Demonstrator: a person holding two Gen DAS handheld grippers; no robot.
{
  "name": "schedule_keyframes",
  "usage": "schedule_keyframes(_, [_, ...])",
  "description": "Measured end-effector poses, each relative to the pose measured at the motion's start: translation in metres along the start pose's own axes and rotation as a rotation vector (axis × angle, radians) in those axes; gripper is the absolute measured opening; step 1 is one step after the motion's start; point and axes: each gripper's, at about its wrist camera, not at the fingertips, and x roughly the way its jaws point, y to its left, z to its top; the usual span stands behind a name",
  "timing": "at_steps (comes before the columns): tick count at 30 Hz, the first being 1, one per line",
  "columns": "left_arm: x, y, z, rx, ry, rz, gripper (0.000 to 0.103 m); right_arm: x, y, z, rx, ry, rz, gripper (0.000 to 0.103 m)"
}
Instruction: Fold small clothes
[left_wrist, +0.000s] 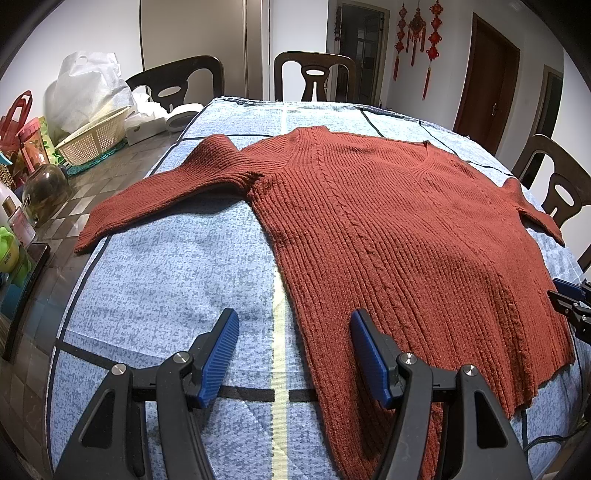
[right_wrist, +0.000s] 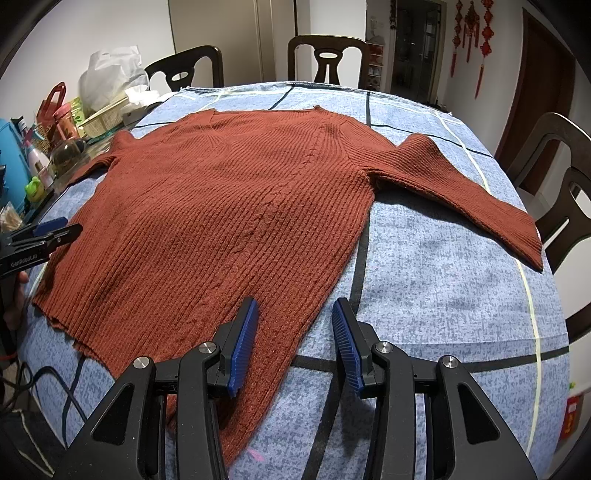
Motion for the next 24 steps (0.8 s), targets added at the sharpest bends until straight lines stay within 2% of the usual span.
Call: schedule_keyframes(24, [0.0001,-0.0015,0.0,0.003,-0.001,0.01,0.066,0.0009,-0.0005,-0.0007,-0.023,-0.01,0.005,0.043])
